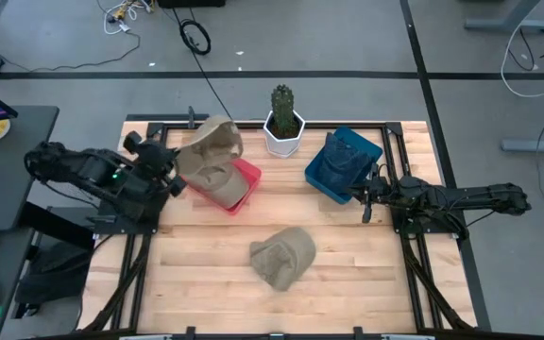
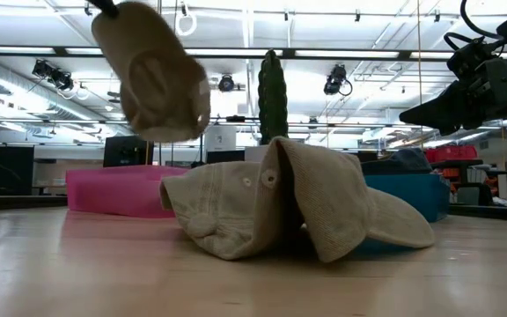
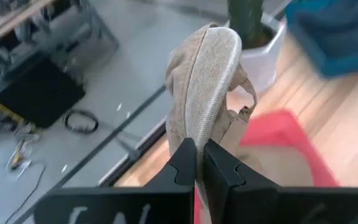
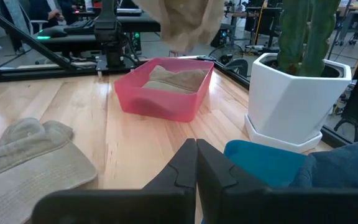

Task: Pick & Place hat
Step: Put the left brown cap into the red bin

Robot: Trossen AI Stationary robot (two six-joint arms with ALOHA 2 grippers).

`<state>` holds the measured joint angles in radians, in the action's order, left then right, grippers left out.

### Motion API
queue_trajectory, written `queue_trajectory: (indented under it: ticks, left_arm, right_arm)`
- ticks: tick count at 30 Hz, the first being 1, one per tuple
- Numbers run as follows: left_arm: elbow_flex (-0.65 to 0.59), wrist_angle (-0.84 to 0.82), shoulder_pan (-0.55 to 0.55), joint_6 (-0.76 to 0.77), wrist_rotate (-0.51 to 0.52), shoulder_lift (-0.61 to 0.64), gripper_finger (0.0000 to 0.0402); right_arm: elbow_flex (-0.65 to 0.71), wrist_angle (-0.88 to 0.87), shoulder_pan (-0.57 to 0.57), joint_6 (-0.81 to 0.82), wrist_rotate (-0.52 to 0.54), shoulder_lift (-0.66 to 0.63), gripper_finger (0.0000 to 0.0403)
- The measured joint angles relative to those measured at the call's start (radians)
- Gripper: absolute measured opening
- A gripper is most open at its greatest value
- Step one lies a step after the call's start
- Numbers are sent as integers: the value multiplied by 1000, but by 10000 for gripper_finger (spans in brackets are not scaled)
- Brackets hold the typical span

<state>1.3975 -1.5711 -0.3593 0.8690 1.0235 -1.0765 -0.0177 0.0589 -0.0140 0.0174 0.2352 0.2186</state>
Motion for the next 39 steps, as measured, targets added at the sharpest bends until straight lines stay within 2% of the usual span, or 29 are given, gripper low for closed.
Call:
queue_trajectory:
  ticks: [4, 9, 13, 17, 21, 27, 34, 39]
  left_arm:
    - [0, 1, 79, -42, -72, -41, 11]
    - [0, 0, 112, -47, -84, -94, 11]
    - [0, 0, 112, -52, -109, -133, 11]
    - [0, 0, 101, -54, -195, -182, 11]
    - [0, 0, 63, -42, -231, -239, 11]
    - [0, 0, 32, -42, -289, -312, 33]
    - [1, 23, 31, -71, -322, -339, 31]
    - [1, 128, 31, -155, -367, -339, 49]
  right_arm:
    - [0, 0, 0, 0, 0, 0, 9]
    - [0, 0, 0, 0, 0, 0, 9]
    - [0, 0, 0, 0, 0, 0, 9]
    - [0, 0, 0, 0, 0, 0, 9]
    - [0, 0, 0, 0, 0, 0, 9]
    - [0, 0, 0, 0, 0, 0, 9]
    - [0, 0, 0, 0, 0, 0, 9]
    - [0, 0, 0, 0, 0, 0, 9]
